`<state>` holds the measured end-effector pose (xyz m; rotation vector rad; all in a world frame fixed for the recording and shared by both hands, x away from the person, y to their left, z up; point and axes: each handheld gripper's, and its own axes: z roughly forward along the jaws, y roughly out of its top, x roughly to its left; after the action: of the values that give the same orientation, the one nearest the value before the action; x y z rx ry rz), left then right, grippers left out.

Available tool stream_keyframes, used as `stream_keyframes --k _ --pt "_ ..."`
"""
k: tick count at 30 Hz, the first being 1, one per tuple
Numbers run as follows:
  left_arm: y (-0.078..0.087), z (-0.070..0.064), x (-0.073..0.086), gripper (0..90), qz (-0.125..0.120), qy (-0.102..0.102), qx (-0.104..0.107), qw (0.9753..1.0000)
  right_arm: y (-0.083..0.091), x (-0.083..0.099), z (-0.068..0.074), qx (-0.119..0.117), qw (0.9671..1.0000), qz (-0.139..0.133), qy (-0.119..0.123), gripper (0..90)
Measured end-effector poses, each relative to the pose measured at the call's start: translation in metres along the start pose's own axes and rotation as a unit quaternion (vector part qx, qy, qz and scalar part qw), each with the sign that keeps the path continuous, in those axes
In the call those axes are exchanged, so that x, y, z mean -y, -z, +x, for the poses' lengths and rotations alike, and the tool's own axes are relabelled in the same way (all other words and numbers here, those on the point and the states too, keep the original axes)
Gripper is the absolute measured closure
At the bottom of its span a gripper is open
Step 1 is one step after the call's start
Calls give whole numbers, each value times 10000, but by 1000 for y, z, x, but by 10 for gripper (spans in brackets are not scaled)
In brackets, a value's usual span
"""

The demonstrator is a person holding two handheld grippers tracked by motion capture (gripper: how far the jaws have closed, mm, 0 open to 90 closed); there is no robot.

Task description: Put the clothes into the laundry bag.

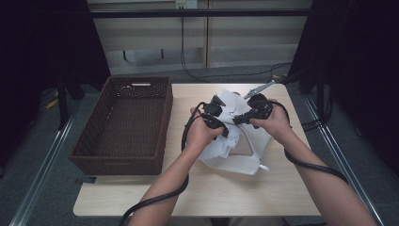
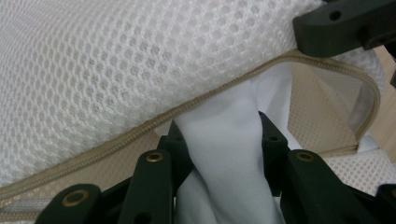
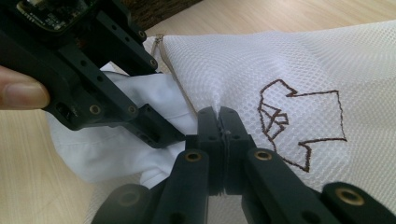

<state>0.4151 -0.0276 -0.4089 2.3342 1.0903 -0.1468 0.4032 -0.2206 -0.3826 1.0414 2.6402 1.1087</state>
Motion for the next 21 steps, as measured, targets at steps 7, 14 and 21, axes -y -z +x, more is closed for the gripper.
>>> stream_keyframes --k 7,14,21 --pt "-1 0 -1 654 -91 10 -6 10000 1 0 0 -17 10000 -9 -20 900" --pt "-2 -1 -2 653 -146 72 -35 9999 1 0 1 -8 10000 -26 20 900" --pt "-4 -3 -3 645 -282 143 -108 9994 1 -1 2 -30 10000 -16 42 900"
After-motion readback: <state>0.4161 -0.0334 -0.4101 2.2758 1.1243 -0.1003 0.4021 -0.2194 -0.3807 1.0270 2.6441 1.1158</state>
